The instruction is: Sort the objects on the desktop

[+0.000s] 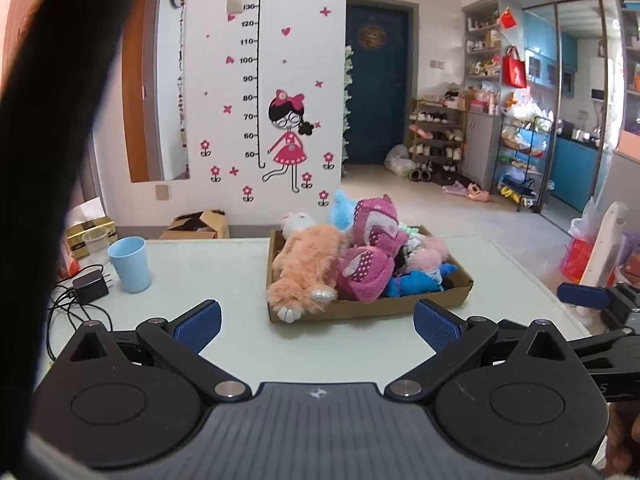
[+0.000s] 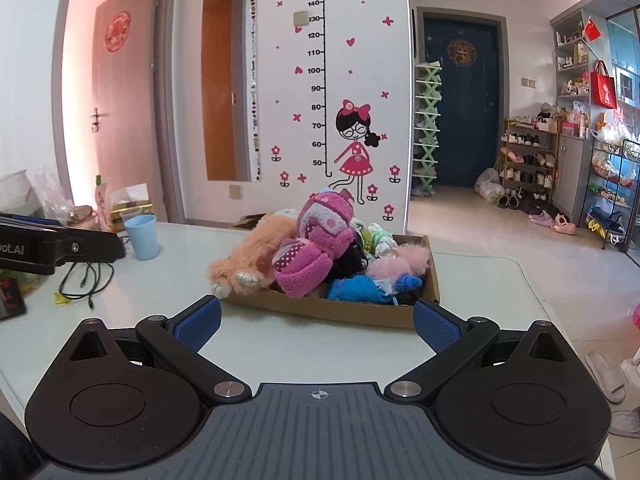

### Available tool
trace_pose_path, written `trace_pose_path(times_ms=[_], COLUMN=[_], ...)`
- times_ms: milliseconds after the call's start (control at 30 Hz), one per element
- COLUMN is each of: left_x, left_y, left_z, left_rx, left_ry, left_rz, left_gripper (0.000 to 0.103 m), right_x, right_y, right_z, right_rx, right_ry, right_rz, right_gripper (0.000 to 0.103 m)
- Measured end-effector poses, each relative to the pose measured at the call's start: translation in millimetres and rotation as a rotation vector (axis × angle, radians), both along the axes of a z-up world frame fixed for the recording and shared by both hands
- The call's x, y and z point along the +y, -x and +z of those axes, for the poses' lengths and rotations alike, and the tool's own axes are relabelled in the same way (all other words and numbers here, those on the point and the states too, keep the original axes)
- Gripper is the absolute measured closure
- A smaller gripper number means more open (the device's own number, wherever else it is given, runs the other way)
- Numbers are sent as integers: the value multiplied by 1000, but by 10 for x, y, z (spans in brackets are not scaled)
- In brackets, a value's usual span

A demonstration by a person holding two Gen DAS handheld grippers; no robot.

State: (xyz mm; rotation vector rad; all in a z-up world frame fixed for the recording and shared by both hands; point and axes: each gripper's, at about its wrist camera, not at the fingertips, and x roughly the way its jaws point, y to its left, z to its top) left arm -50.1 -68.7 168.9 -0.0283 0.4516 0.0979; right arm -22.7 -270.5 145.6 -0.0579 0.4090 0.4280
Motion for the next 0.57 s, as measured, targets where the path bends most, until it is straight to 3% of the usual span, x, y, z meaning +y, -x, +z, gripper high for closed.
trace_pose_path(times_ms=[433, 567], left_x=[-30, -25], left_y=[91, 7], left_z=[54, 32], left_rx=[-43, 1], left_ry=[-25, -34], left_rz=[25, 11], left_gripper=[1, 1], right_x=[14, 23], right_y=[-5, -18], right_z=[-29, -34], right_rx=[7, 8], right_ry=[6, 2], right_rz=[0, 1], right_gripper=[0, 0])
